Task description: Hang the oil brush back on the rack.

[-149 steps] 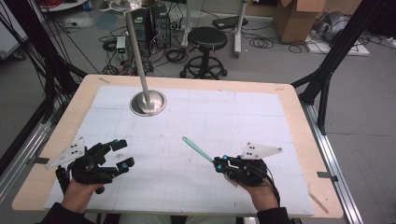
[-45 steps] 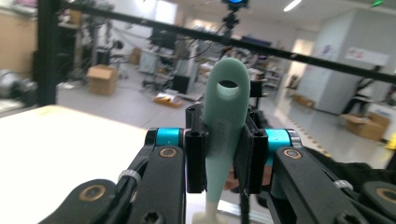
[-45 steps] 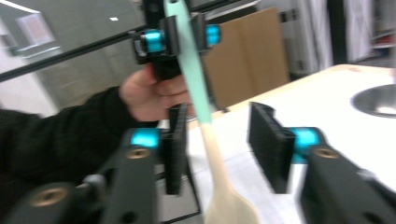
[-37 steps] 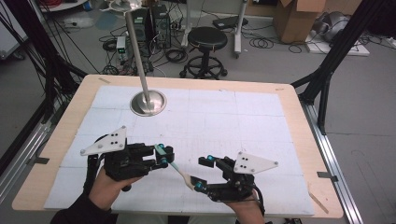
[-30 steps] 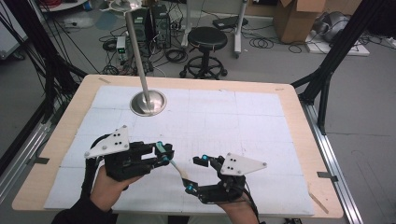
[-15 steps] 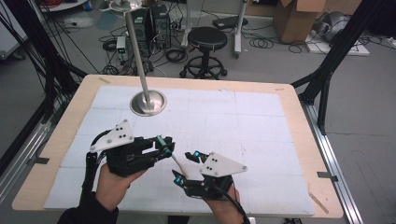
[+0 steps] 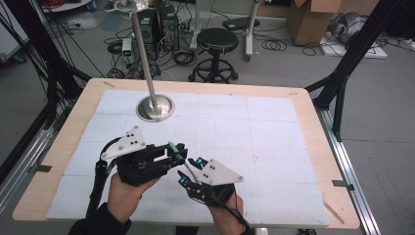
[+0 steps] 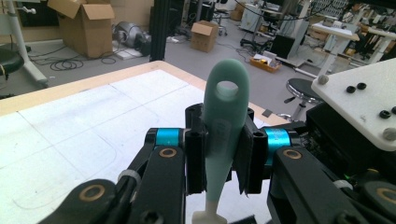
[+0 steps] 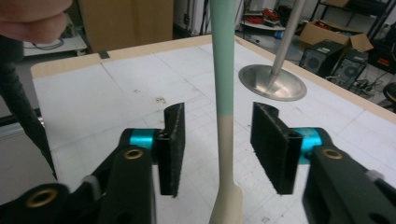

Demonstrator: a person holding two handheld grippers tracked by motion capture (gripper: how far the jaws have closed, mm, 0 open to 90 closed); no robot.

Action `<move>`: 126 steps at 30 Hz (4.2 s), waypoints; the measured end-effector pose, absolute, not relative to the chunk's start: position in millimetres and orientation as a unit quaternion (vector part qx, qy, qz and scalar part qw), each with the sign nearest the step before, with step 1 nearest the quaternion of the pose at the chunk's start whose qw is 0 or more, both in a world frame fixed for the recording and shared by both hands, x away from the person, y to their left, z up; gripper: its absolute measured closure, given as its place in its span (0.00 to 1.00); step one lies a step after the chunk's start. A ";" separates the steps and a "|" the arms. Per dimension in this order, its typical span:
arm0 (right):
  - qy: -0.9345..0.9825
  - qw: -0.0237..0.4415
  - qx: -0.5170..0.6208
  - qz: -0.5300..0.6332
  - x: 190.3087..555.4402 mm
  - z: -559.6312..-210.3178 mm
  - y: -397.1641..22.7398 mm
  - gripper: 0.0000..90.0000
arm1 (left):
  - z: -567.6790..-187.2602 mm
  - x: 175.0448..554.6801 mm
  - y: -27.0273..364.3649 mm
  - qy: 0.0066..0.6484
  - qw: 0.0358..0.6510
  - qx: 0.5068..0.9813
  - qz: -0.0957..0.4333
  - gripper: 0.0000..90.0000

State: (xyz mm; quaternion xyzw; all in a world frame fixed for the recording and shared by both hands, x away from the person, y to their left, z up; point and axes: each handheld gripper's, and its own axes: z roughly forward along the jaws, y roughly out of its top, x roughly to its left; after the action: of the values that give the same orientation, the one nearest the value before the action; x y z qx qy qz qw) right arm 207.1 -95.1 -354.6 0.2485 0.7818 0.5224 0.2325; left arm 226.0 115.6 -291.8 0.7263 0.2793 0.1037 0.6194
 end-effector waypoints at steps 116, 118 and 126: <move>0.743 0.186 0.293 0.573 219.8 -370.0 -211.6 0.23 | -250.2 337.8 212.8 0.201 0.707 0.676 0.058 0.92; 0.743 0.186 0.296 0.571 220.5 -371.3 -212.2 0.23 | -243.9 345.5 217.5 0.204 0.710 0.671 0.059 0.92; 0.742 0.196 0.305 0.563 223.5 -375.2 -215.6 0.23 | -214.0 386.2 235.4 0.212 0.716 0.663 0.060 0.92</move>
State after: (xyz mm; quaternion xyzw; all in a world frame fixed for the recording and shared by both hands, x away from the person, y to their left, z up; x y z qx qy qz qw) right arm 223.5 -215.6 -375.2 0.3054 0.7424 0.5631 0.1959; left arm 386.2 235.4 -214.0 0.6629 0.2120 0.0604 0.7155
